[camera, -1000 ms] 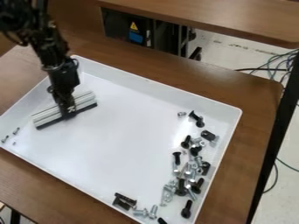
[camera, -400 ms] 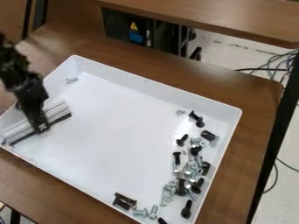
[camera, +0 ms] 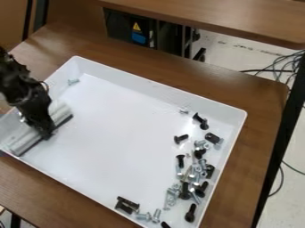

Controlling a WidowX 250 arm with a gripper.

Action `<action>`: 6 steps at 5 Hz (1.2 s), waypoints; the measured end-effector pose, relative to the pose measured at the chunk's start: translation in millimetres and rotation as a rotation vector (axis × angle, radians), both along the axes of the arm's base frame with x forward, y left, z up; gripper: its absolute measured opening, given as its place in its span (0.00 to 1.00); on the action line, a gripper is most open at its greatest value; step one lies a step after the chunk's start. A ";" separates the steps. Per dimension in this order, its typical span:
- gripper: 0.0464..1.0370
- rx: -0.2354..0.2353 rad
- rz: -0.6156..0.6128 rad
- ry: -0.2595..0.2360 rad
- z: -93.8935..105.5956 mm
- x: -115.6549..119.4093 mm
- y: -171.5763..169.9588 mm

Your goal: Sweep into pile

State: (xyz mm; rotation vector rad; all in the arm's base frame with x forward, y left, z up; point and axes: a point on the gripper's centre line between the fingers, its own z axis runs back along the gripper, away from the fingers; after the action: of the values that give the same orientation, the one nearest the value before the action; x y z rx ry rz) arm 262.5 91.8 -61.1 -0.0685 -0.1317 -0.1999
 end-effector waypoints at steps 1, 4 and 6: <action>0.31 -0.030 0.084 -0.066 -0.5 6.1 -40.6; 0.31 -0.086 0.024 -0.062 1.1 11.9 -206.2; 0.31 -0.081 0.181 -0.008 13.8 2.3 -247.8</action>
State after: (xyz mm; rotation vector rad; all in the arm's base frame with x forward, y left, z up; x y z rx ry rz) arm 264.9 -156.1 -47.3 -0.1354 -0.1526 -0.0140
